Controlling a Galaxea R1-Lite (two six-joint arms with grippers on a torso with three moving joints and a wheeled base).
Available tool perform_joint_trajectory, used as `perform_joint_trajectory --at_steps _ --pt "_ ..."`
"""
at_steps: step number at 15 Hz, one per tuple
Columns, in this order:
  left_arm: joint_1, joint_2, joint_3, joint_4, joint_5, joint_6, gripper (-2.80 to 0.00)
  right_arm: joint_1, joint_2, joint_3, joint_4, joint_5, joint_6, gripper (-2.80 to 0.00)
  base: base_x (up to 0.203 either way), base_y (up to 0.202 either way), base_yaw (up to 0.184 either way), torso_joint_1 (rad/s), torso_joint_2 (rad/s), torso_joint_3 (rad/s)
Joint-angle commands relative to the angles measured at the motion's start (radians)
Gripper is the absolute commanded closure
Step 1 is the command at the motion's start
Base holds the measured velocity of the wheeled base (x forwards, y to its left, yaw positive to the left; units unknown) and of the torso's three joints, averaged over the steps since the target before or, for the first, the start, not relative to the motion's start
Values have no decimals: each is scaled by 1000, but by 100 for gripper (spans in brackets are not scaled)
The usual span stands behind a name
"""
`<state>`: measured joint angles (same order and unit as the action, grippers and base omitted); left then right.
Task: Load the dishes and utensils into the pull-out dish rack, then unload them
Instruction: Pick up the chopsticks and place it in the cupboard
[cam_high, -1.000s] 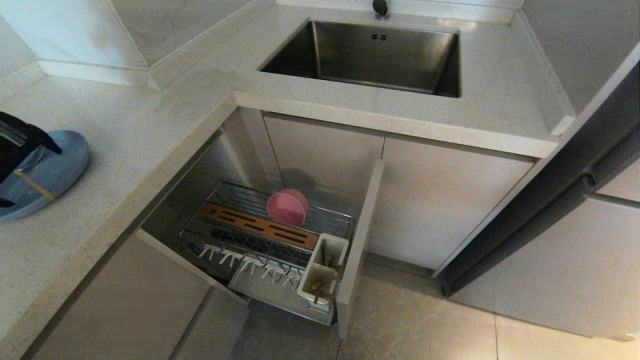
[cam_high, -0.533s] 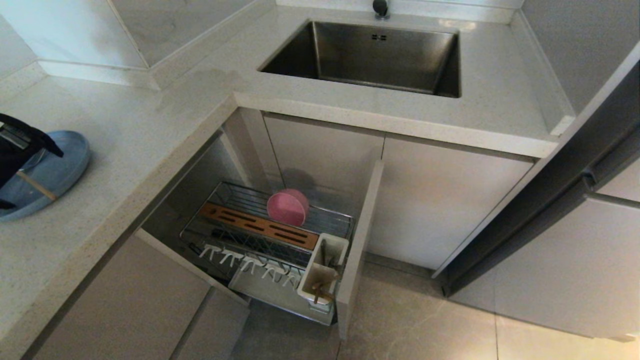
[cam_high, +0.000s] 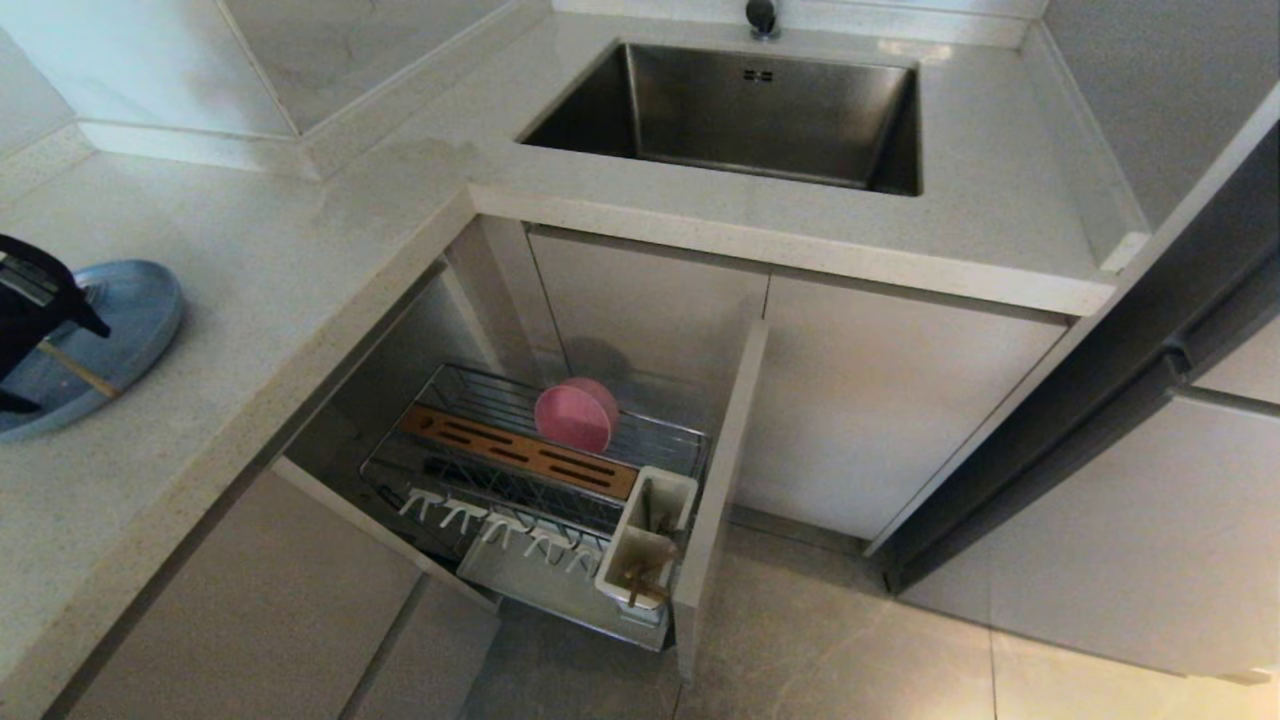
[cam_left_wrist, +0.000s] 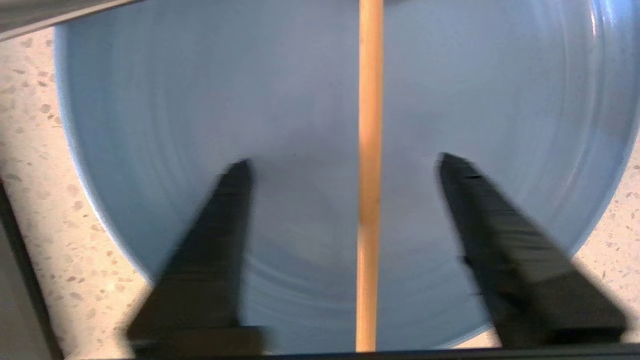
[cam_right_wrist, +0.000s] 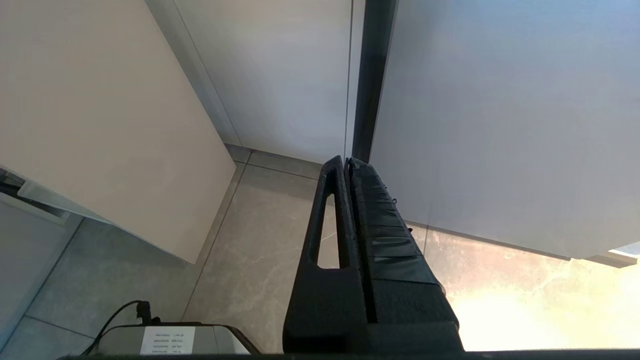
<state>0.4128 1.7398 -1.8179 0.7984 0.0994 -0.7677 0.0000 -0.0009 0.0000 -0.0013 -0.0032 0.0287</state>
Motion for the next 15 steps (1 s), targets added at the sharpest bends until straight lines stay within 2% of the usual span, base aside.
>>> perform_joint_trajectory --at_steps 1,8,15 --pt "0 1 -1 2 0 -4 0 0 -1 0 0 0 0 0 0 0 0 0 0 0" --pt "-2 -14 -1 2 0 -5 0 0 -1 0 0 0 0 0 0 0 0 0 0 0" --pt "-12 -121 -6 3 2 -3 0 0 -1 0 0 0 0 0 0 0 0 0 0 0"
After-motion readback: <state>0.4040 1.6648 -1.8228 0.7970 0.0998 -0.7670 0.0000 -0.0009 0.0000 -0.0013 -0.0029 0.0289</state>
